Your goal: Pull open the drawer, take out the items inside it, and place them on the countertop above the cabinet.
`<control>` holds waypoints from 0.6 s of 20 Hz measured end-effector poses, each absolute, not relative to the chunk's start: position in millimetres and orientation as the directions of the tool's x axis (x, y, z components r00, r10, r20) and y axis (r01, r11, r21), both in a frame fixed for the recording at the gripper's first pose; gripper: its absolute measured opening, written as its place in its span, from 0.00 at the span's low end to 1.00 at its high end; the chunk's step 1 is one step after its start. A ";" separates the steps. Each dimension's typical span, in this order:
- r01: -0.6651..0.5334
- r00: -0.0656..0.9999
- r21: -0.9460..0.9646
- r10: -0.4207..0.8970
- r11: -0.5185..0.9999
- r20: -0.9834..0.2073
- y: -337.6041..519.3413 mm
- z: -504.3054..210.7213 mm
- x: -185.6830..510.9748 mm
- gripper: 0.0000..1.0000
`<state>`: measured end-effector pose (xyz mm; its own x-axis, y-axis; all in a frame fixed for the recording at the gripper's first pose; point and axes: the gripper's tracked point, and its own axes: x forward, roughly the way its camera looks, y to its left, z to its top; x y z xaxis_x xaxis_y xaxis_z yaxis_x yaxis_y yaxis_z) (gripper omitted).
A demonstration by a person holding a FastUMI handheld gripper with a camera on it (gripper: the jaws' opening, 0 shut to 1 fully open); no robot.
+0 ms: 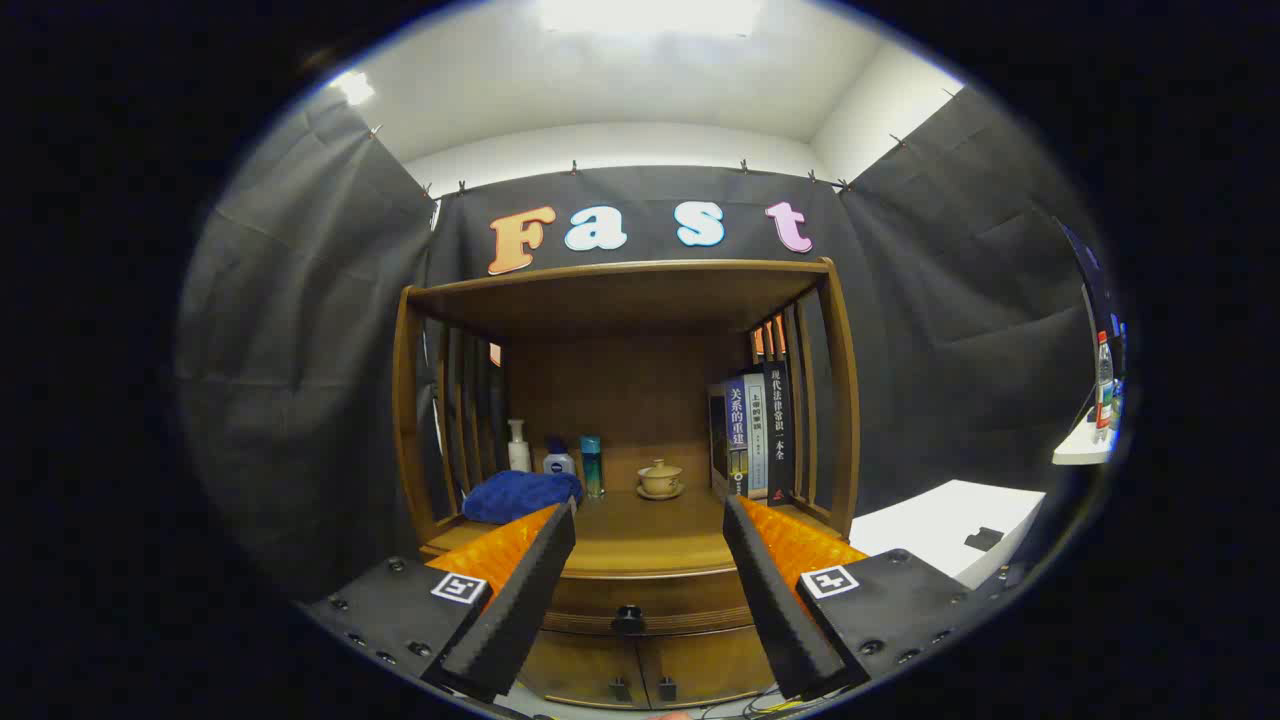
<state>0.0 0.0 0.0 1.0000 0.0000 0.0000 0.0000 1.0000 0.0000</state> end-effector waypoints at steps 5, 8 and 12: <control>0.000 1.000 -0.049 -0.001 0.999 -0.016 -6.9 -4.4 -5.7 0.98; -0.005 1.000 -0.049 0.005 0.999 -0.015 -6.1 -7.5 -3.9 0.98; -0.011 1.000 -0.050 0.010 0.999 -0.012 -5.8 -8.3 -2.6 0.98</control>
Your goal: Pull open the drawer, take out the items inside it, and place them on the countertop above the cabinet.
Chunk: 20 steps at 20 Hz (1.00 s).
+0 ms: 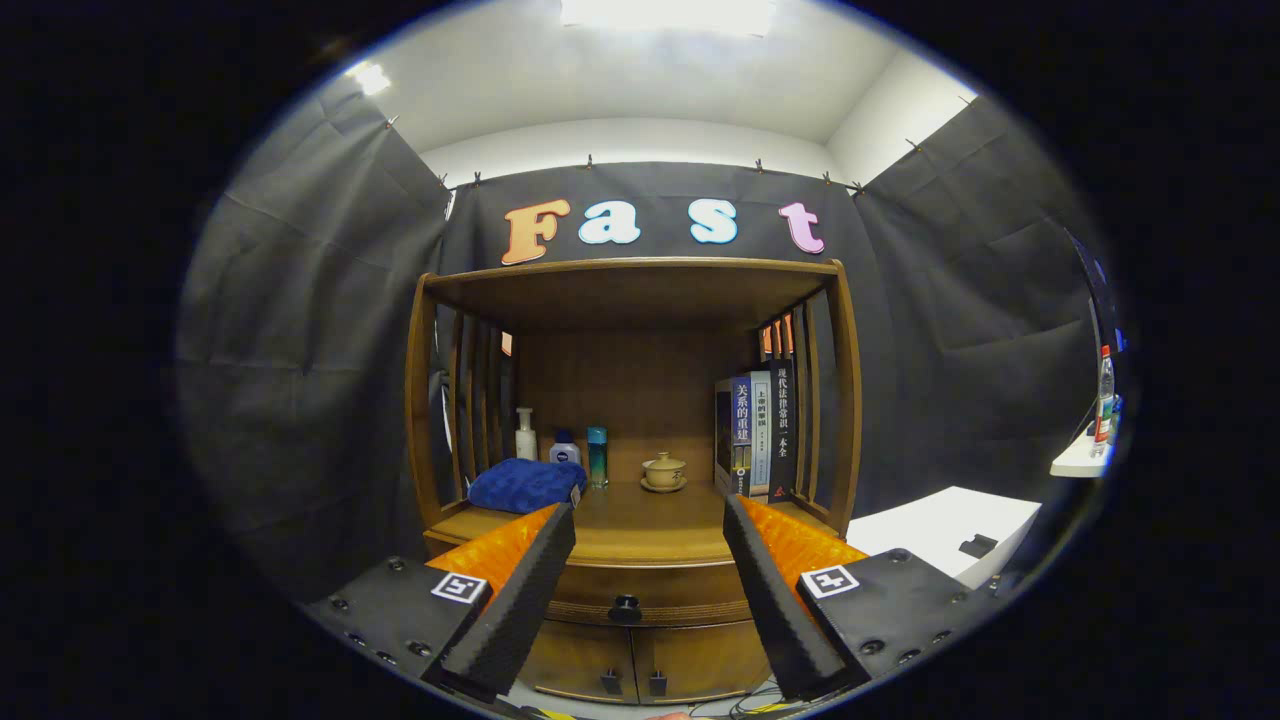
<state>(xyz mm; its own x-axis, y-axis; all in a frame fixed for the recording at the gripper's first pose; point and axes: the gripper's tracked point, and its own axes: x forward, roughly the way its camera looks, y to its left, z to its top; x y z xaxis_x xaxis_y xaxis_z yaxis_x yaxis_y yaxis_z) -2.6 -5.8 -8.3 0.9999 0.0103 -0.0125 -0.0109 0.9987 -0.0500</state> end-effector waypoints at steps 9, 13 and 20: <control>-0.009 1.000 -0.031 0.008 0.999 -0.014 -8.5 -9.5 -2.9 0.98; -0.006 1.000 -0.027 0.005 1.000 -0.004 -7.3 -7.6 -1.3 0.98; -0.014 1.000 -0.022 0.014 1.000 -0.002 -2.4 -30.9 27.9 0.98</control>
